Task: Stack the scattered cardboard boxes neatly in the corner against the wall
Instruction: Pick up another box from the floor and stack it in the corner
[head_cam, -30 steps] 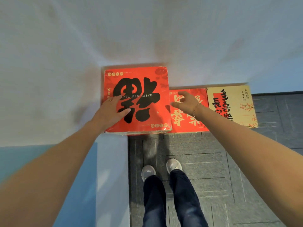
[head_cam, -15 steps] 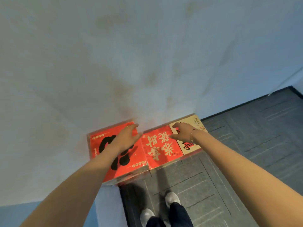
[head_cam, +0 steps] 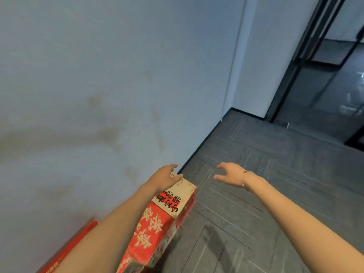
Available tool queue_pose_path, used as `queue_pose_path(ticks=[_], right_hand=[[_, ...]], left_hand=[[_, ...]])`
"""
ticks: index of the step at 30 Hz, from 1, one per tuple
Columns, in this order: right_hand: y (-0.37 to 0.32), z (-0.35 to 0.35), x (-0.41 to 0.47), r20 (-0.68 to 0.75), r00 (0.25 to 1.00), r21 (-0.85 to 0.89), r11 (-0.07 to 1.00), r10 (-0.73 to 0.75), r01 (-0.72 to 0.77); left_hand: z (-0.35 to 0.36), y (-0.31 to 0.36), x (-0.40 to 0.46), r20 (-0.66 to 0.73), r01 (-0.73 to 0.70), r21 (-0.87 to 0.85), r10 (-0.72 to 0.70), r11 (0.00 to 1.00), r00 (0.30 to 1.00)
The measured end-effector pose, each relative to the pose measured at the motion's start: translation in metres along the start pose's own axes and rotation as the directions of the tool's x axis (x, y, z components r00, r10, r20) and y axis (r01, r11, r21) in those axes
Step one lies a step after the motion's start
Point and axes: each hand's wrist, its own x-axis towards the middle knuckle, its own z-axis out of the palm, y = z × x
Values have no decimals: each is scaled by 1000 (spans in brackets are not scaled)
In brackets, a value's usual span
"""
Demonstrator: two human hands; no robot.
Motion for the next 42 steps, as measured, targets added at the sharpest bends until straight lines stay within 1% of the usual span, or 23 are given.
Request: queue_pose_path(ticks=[3, 6, 11, 15, 19, 23, 28, 32, 38, 42], right_hand=[[63, -17, -40, -103, 984, 117, 984, 149, -137], [128, -29, -87, -177, 942, 226, 943, 285, -243], [234, -46, -183, -220, 870, 347, 869, 442, -353], [319, -45, -270, -251, 793, 431, 797, 555, -422], [393, -39, -357, -268, 706, 484, 725, 655, -489], [455, -24, -435, -262, 609, 549, 634, 749, -544], [517, -6, -520, -245, 477, 662, 505, 844, -554], [555, 15, -579, -215, 366, 740, 396, 906, -544], [620, 42, -646, -136, 205, 810, 228, 969, -541], [676, 36, -680, -97, 126, 827, 150, 987, -542]], left_hand=[[15, 64, 19, 102, -79, 136, 65, 988, 993], [36, 131, 29, 133, -182, 214, 156, 960, 979], [89, 246, 32, 137, -279, 219, 254, 935, 957], [147, 348, 24, 187, -399, 198, 365, 895, 912], [203, 448, 4, 219, -535, 175, 497, 826, 839], [252, 530, -19, 286, -633, 159, 578, 758, 764], [307, 622, -37, 368, -720, 194, 631, 667, 683], [354, 693, -51, 415, -792, 201, 682, 577, 602], [427, 800, -62, 498, -870, 161, 723, 466, 479], [471, 882, -58, 538, -904, 132, 736, 407, 410]])
